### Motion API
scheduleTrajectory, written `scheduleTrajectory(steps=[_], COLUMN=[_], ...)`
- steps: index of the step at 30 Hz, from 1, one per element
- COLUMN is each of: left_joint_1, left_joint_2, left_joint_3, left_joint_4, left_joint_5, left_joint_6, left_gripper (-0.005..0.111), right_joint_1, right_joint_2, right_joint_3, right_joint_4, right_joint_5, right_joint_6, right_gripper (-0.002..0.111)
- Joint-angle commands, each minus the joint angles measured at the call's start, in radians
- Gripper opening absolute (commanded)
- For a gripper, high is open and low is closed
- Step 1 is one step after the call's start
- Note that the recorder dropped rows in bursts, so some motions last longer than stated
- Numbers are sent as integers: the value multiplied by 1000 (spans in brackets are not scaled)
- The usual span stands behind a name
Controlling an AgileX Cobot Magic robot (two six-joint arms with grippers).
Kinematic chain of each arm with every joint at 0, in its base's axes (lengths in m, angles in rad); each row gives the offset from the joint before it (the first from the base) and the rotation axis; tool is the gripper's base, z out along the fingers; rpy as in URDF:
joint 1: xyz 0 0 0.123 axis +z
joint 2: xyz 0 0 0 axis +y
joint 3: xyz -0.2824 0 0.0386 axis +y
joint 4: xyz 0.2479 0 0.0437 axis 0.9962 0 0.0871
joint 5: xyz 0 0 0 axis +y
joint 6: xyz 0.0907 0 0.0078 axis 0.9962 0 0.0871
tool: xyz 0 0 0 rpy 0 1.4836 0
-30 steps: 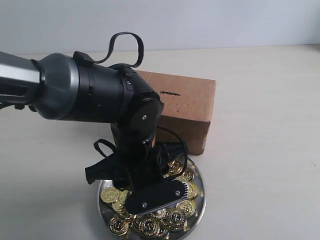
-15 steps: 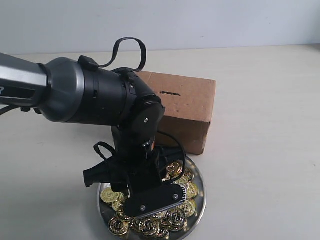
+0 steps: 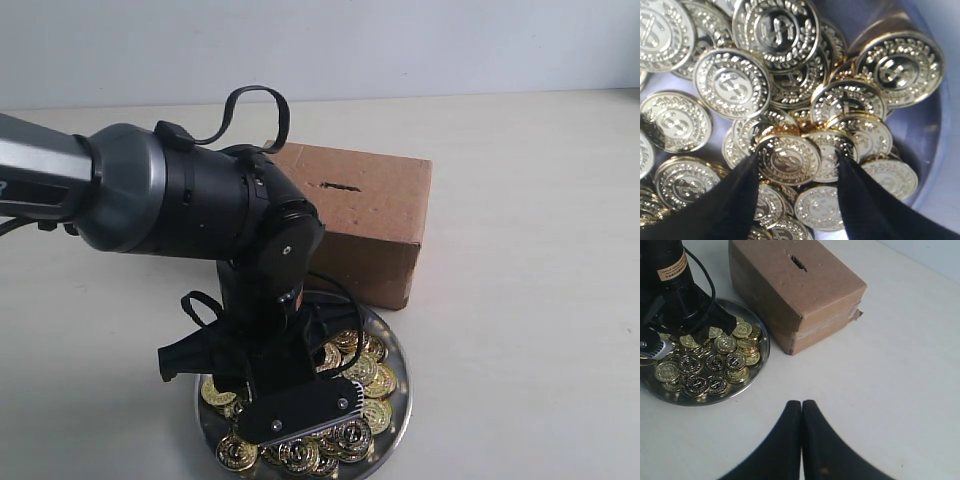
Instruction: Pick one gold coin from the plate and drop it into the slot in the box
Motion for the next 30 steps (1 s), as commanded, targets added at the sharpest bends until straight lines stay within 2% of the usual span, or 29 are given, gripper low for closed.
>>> scheduleTrajectory(steps=[1, 8, 12, 18, 30], left_joint_1=[-3, -3, -3, -3, -3], left_joint_2=[2, 14, 14, 14, 14], left_joint_3=[9, 9, 9, 9, -28], left_joint_4=[-8, -8, -8, -14, -15], left_joint_5=[5, 2, 1, -4, -25], left_joint_6=[0, 2, 2, -4, -4], left_gripper=[48, 46, 34, 49, 49], right_joint_1=[1, 1, 1, 1, 1], right_joint_2=[-8, -8, -8, -8, -8], right_joint_3=[6, 6, 6, 6, 6], right_joint_4=[-7, -7, -7, -7, -7], right_joint_5=[-20, -20, -20, -20, -20], right_joint_6=[1, 1, 1, 1, 1], right_gripper=[0, 0, 0, 0, 0])
